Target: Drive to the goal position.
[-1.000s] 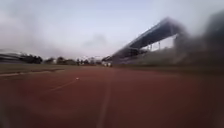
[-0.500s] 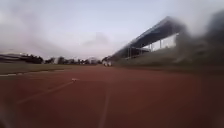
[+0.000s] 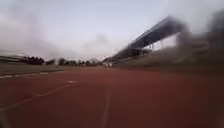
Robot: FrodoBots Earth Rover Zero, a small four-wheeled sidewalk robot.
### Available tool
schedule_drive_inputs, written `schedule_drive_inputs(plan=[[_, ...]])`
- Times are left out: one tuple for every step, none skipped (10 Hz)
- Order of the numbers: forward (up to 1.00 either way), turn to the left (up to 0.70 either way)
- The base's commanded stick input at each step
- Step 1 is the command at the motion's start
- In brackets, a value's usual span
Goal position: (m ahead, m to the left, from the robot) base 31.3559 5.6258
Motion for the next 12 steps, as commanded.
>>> schedule_drive_inputs(plan=[[0.7, 0.02], [0.7, 0.02], [0.7, 0.02], [0.7, 0.02], [0.7, 0.02], [0.7, 0.02], [0.7, 0.02], [0.7, 0.02], [0.7, 0.02], [0.7, 0.02], [0.7, 0.02], [0.7, 0.02]])
